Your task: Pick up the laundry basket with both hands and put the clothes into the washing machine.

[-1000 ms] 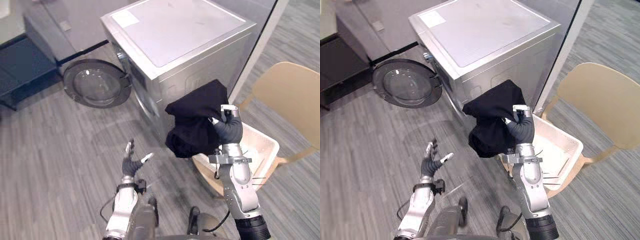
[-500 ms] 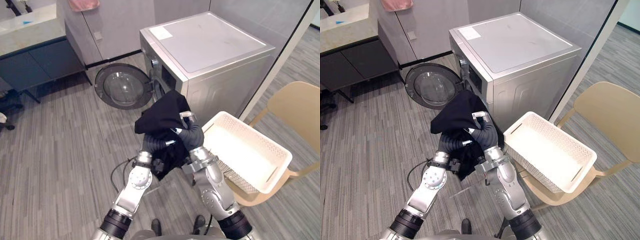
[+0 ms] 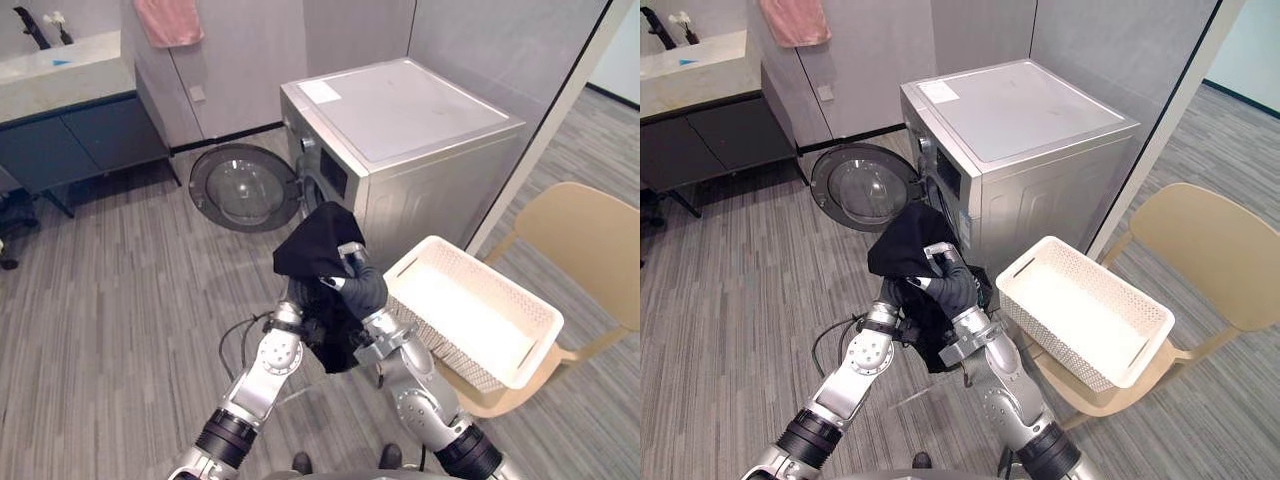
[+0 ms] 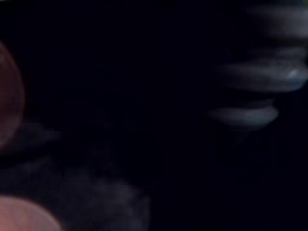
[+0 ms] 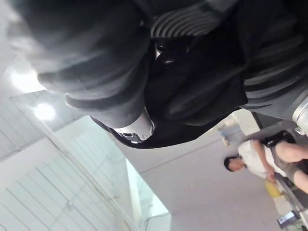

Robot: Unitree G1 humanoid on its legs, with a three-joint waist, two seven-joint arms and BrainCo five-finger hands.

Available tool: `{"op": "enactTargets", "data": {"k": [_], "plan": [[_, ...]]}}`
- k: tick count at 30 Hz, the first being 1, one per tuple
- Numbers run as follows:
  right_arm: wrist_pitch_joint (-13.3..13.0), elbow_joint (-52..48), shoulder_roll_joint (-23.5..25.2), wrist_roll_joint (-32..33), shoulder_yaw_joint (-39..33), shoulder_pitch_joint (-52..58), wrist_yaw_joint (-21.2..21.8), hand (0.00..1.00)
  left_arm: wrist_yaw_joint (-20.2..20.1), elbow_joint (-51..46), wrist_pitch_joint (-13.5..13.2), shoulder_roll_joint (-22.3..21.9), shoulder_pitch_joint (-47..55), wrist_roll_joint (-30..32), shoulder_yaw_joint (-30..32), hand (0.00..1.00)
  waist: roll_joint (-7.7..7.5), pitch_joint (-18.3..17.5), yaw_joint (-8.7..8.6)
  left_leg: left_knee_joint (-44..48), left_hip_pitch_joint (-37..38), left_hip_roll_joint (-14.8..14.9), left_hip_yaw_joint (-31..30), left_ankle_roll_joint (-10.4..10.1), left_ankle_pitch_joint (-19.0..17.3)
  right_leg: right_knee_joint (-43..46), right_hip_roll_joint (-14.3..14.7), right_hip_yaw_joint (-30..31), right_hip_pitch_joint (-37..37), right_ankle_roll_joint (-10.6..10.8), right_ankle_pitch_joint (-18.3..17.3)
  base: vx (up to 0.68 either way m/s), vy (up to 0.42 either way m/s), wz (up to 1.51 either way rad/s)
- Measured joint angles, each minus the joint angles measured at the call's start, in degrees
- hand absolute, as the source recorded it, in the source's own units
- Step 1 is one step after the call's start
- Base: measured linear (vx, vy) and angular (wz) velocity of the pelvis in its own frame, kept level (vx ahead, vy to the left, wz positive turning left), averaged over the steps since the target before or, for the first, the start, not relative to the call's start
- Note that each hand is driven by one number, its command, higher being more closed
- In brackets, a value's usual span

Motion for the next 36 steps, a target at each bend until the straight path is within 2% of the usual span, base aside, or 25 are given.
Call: {"op": "enactTargets", "data": {"k": [2, 7, 12, 13, 15, 16, 17, 18, 19, 20, 21, 23, 26, 27, 28, 29, 30, 31, 32, 33, 34, 36], "plan": [[0.0, 0.0, 0.2, -0.9, -0.1, 1.3, 0.1, 0.0, -0.3, 0.0, 0.0, -1.3, 1.5, -0.5, 1.5, 1.0, -0.04, 0.0, -0.03, 0.0, -0.1, 0.1, -0.1, 0.0, 0.0, -0.4, 0.2, -0.1, 0.0, -0.1, 0.1, 0.02, 0.0, 0.0], [1.1, 1.5, -0.5, -10.8, -4.7, 7.9, 0.0, 0.0, -0.4, 0.0, 0.0, -5.8, 8.0, -4.5, 9.6, 1.0, -0.02, 0.0, 0.05, 0.0, -0.1, 0.1, -1.2, -0.3, 0.2, -1.1, 0.7, -0.5, 0.9, -0.1, 0.1, 0.05, 0.01, 0.1], [0.9, 2.7, -4.3, -27.9, -14.5, 12.0, -3.5, 0.0, -0.7, 2.8, -0.1, -5.9, 12.6, -8.4, 17.8, 1.0, 0.08, 0.4, 0.43, 0.0, -2.6, 0.0, -5.7, -0.7, 1.0, -1.3, 0.6, -4.5, 0.9, 0.2, -0.8, 0.01, 0.002, 0.47], [0.8, 2.8, -5.7, -32.3, -16.9, 13.7, -4.7, 0.0, -1.4, 4.5, 0.0, -5.9, 14.0, -9.3, 19.6, 1.0, 0.31, 1.0, 0.51, 0.0, -3.5, -0.1, -7.9, -0.8, 1.3, -0.3, 0.3, -6.7, 0.8, 0.5, -2.0, -0.01, -0.021, 0.82], [0.5, 3.9, -7.4, -36.9, -19.7, 15.6, -6.3, 0.0, -1.7, 6.4, 0.0, -5.7, 15.6, -10.0, 21.4, 1.0, 0.6, 1.8, 0.59, 0.5, -5.2, -0.2, -10.0, -0.8, 1.4, 1.8, -0.4, -9.5, 0.2, 0.7, -3.9, -0.03, -0.019, 0.9], [0.5, 6.8, -7.7, -40.5, -21.3, 15.9, -7.1, 0.0, -1.9, 7.8, 0.0, -5.3, 16.8, -10.0, 22.4, 1.0, 0.56, 2.3, 0.74, 1.2, -6.8, -0.1, -9.9, 0.0, 0.9, 3.2, -1.4, -11.6, -0.6, 0.6, -5.3, -0.03, -0.005, 0.85], [0.6, 8.1, -8.2, -41.4, -21.8, 15.9, -7.6, 0.0, -2.1, 8.6, 0.0, -5.1, 16.9, -10.0, 23.3, 1.0, 0.57, 2.5, 0.89, 1.6, -7.5, 0.2, -8.3, 0.9, 0.4, 3.6, -1.7, -12.5, -0.7, 0.7, -5.6, 0.01, 0.0, 0.84], [0.9, 10.6, -8.7, -43.7, -22.3, 15.8, -8.2, 0.0, -2.8, 10.5, 0.1, -4.9, 17.0, -10.0, 23.9, 1.0, 0.53, 2.9, 1.19, 2.0, -8.2, 0.9, -3.0, 3.2, -1.1, 4.7, -2.7, -14.1, -1.1, 1.2, -6.6, 0.06, -0.006, 0.8], [0.9, 14.1, -9.6, -46.0, -22.6, 15.6, -8.9, 0.0, -2.9, 12.5, 0.1, -4.8, 17.6, -9.9, 23.9, 1.0, 0.78, 3.3, 1.28, 2.6, -8.1, 1.9, 2.6, 3.5, -1.4, 7.2, -3.9, -14.8, -1.6, 1.6, -8.2, 0.1, -0.001, 0.68], [1.0, 15.8, -9.7, -46.8, -22.6, 15.5, -8.9, 0.0, -2.9, 13.3, 0.1, -4.8, 18.0, -9.9, 24.0, 1.0, 0.83, 3.3, 1.69, 3.0, -8.1, 2.0, 3.6, 3.2, -1.2, 8.2, -4.4, -14.9, -1.9, 1.8, -8.8, 0.14, 0.013, 0.44], [1.3, 20.3, -9.5, -49.0, -22.8, 14.7, -9.0, 0.0, -3.3, 14.8, 0.2, -4.6, 19.1, -9.8, 24.4, 1.0, 1.04, 3.3, 1.83, 4.2, -8.6, 2.3, 3.8, 1.4, 0.1, 9.8, -5.0, -15.5, -1.9, 2.1, -9.2, 0.14, 0.023, 0.21], [2.1, 27.1, -7.8, -51.7, -23.1, 13.4, -9.1, 0.0, -4.1, 17.2, 0.3, -3.9, 20.2, -9.8, 25.8, 1.0, 0.31, 3.5, 1.8, 5.5, -9.1, 1.8, 3.9, 0.2, 0.2, 10.6, -6.1, -15.7, -1.9, 2.8, -10.0, 0.16, 0.033, 0.13], [3.7, 37.0, -5.3, -52.9, -26.4, 12.2, -9.4, 0.0, -5.5, 19.9, 1.8, -3.0, 20.8, -9.8, 26.5, 1.0, -0.96, 4.7, 1.83, 11.8, -10.2, 0.1, 3.9, 1.3, -5.0, 15.6, -9.9, -15.8, -2.2, 5.0, -12.7, 0.21, 0.079, 0.13], [4.5, 39.9, -5.1, -52.9, -28.1, 12.6, -10.0, 0.0, -6.1, 19.9, 2.0, -3.0, 21.8, -9.8, 26.5, 1.0, -1.37, 5.0, 1.77, 15.2, -10.8, -0.9, 3.5, 1.6, -7.9, 20.5, -12.5, -15.5, -2.2, 5.8, -14.9, 0.18, 0.093, 0.24], [4.8, 41.1, -5.1, -52.9, -29.3, 13.0, -10.2, 0.0, -6.7, 19.9, 2.1, -3.1, 22.6, -9.7, 26.5, 1.0, -1.52, 5.1, 1.48, 16.8, -10.7, -1.8, 3.1, 2.0, -9.6, 23.6, -14.2, -15.1, -2.3, 5.4, -15.6, 0.18, 0.117, 0.32], [5.4, 42.4, -5.4, -52.9, -31.0, 13.7, -10.3, 0.0, -7.0, 19.8, 2.3, -3.1, 23.1, -9.2, 26.4, 1.0, -1.77, 5.3, 1.2, 18.4, -10.4, -2.7, 2.4, 3.2, -12.2, 30.6, -16.6, -12.6, -4.5, 3.9, -15.6, 0.21, 0.171, 0.25], [5.9, 43.3, -5.5, -52.8, -32.1, 14.2, -10.6, 0.0, -7.2, 19.8, 2.5, -2.9, 22.9, -9.0, 26.5, 1.0, -1.76, 5.8, 0.81, 19.5, -9.8, -3.2, 1.3, 3.8, -13.6, 39.4, -18.3, -7.6, -8.5, 0.8, -13.6, 0.3, 0.155, 0.3], [6.0, 44.0, -5.2, -52.8, -32.8, 14.0, -11.4, 0.0, -7.3, 19.9, 2.6, -2.1, 22.9, -8.8, 26.3, 1.0, -1.27, 6.7, 0.13, 20.4, -8.1, -2.6, 0.0, 3.8, -14.7, 47.0, -18.0, -1.4, -12.6, 0.4, -13.2, 0.38, 0.119, 0.33], [6.0, 44.9, -4.5, -52.8, -33.2, 14.6, -11.8, 0.0, -7.4, 20.0, 2.7, -1.3, 22.8, -8.7, 26.1, 1.0, -0.71, 7.5, -0.47, 20.2, -6.9, -2.1, -1.1, 4.2, -15.6, 49.3, -15.7, 1.8, -14.8, 2.2, -16.6, 0.34, 0.036, 0.43], [6.1, 45.2, -4.1, -52.5, -33.2, 15.2, -12.0, 0.0, -7.5, 20.0, 2.8, -0.8, 22.4, -8.7, 25.8, 1.0, -1.22, 8.0, -1.03, 19.0, -4.9, -1.4, -2.0, 4.1, -16.2, 48.6, -12.2, 3.1, -16.9, 1.4, -19.4, 0.33, -0.007, 0.43], [6.0, 45.6, -3.9, -52.0, -33.2, 15.6, -12.3, 0.0, -7.5, 20.1, 2.8, -0.2, 22.0, -8.7, 25.7, 1.0, -1.46, 8.2, -1.66, 17.5, -3.1, -1.0, -2.9, 4.0, -16.6, 44.3, -8.7, 3.9, -19.3, 1.0, -19.6, 0.36, -0.045, 0.45], [6.1, 47.2, -4.2, -51.4, -34.1, 15.4, -12.9, 0.0, -7.7, 22.0, 2.8, -0.2, 19.4, -8.7, 25.2, 1.0, -1.31, 9.0, -3.33, 15.6, -0.4, -0.4, -4.5, 3.2, -16.3, 33.7, -4.5, 3.7, -22.1, 0.9, -18.2, 0.45, -0.091, 0.64]]}}
